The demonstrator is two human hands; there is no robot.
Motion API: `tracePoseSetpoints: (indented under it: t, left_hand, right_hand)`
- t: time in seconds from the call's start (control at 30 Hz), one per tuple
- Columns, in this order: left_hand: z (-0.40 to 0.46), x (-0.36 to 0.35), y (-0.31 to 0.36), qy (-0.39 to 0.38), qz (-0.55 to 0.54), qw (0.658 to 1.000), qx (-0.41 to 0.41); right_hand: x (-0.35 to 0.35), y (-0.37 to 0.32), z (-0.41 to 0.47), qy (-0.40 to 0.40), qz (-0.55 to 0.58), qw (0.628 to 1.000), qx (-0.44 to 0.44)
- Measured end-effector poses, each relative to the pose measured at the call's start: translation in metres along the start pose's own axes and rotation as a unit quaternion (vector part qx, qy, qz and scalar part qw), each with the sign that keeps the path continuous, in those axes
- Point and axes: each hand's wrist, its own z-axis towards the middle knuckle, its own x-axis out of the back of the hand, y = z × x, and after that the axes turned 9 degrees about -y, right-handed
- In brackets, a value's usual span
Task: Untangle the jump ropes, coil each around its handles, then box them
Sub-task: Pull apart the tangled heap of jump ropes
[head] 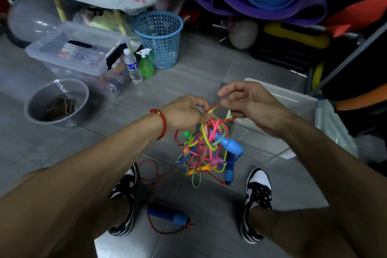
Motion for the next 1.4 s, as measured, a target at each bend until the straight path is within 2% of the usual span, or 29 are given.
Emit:
tracePoseSetpoints:
  t: [0.1,0.17,0.4,0.47,0.53,0.6,0.73,0.8,0.9,1.1,1.2,1.27,1.33,1.4]
  left_hand:
    - [0.003,0.000,-0.001,0.039,-0.044,0.998,-0.022]
    - [0.003,-0.002,-0.001,0.045,-0.054,0.997,-0.034]
    - [0.002,-0.004,-0.006,0.061,-0.042,0.996,-0.048]
    - [0.000,-0.004,-0.005,0.061,-0.012,0.997,-0.045]
    - [-0.003,-0.002,-0.002,0.045,0.011,0.998,-0.040]
    - [-0.007,-0.002,0.000,0.027,0.023,0.999,-0.041]
    - [-0.010,-0.005,0.005,0.046,0.038,0.995,-0.083]
    - [-0.010,-0.005,0.006,0.042,0.043,0.992,-0.108]
    - [-0.008,-0.006,0.003,0.040,0.027,0.991,-0.122]
    - [-0.006,0.003,-0.005,0.075,0.029,0.990,-0.117]
    - [-0.008,0.015,-0.005,0.093,0.081,0.987,-0.102]
    - [-0.009,0.017,-0.002,0.092,0.121,0.984,-0.094]
    - [-0.011,0.012,0.000,0.087,0.158,0.980,-0.078]
    - [-0.012,0.004,0.001,0.091,0.196,0.975,-0.055]
  right_hand:
    - [0.001,0.002,0.000,0.014,-0.244,0.969,-0.030]
    - [0.003,0.001,-0.001,0.027,-0.349,0.936,-0.035]
    - [0.004,-0.003,-0.001,-0.032,-0.410,0.910,-0.062]
    - [0.004,-0.001,-0.001,-0.023,-0.379,0.922,-0.077]
    - [0.006,0.001,-0.001,-0.022,-0.286,0.955,-0.073]
    - [0.008,0.002,-0.002,-0.025,-0.239,0.969,-0.057]
    - [0.002,0.004,-0.001,-0.090,-0.309,0.943,-0.087]
    - [0.002,0.005,-0.001,-0.113,-0.287,0.943,-0.120]
    - [0.000,0.005,-0.001,-0.117,-0.309,0.940,-0.090]
    - [-0.011,0.017,0.006,-0.082,-0.301,0.947,-0.082]
    - [-0.010,0.019,0.011,-0.024,-0.259,0.964,-0.049]
    - [-0.008,0.015,0.013,0.015,-0.266,0.963,-0.037]
    - [-0.007,0.011,0.012,0.016,-0.304,0.951,-0.047]
    - [-0.007,0.009,0.010,0.011,-0.276,0.959,-0.058]
